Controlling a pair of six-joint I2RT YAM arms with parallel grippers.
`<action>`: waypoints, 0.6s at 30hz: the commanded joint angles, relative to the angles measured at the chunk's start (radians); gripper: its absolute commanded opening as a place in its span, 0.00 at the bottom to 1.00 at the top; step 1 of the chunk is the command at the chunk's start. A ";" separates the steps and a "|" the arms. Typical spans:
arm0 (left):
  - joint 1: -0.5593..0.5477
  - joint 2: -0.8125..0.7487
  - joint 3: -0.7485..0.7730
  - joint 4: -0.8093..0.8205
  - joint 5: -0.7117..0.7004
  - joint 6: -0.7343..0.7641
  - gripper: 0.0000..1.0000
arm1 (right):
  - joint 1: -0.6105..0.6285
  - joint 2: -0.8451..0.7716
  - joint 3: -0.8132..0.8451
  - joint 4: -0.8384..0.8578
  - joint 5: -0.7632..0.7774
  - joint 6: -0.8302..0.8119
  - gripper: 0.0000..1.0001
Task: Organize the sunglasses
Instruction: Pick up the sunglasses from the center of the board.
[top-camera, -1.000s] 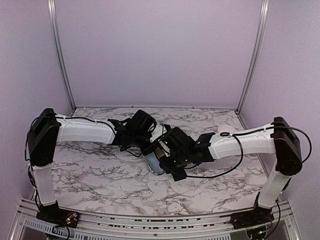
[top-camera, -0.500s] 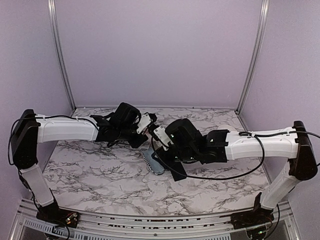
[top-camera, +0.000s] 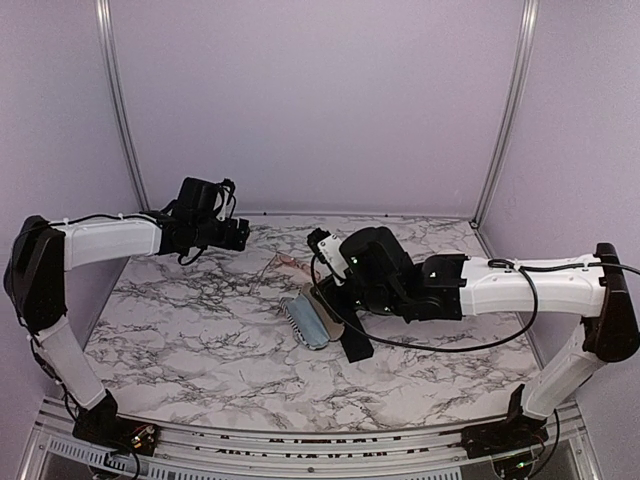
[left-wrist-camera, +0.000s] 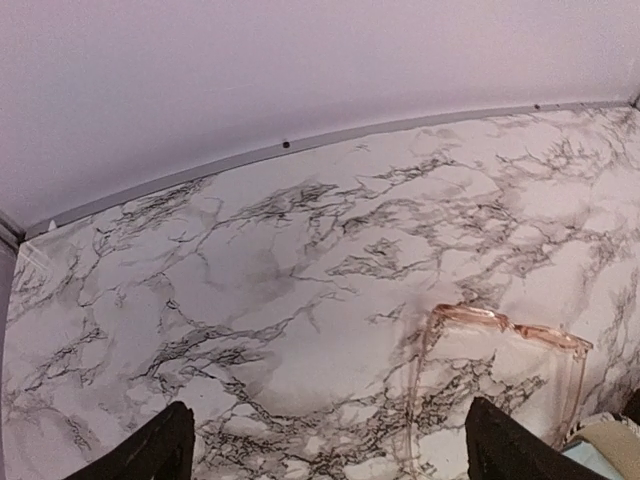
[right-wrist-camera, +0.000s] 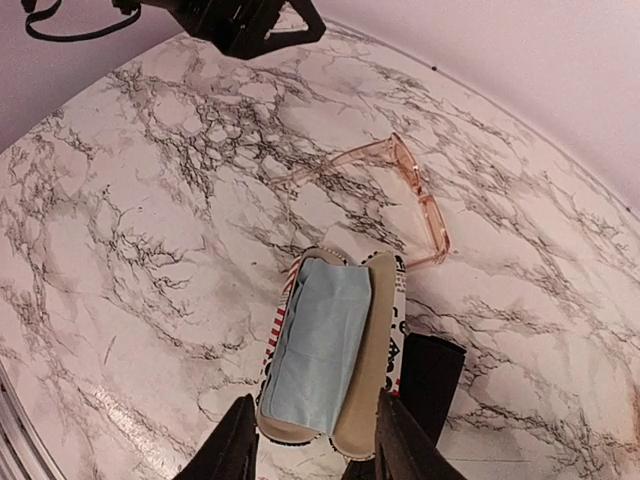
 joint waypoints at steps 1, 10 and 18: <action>0.051 0.085 0.070 -0.132 0.133 -0.178 0.91 | -0.011 -0.006 0.011 0.015 0.022 0.004 0.40; 0.049 0.137 0.070 -0.177 0.189 -0.177 0.71 | -0.033 0.014 -0.013 0.019 -0.004 0.014 0.40; 0.022 0.171 0.081 -0.230 0.176 -0.162 0.69 | -0.039 0.032 -0.011 0.018 0.000 0.013 0.40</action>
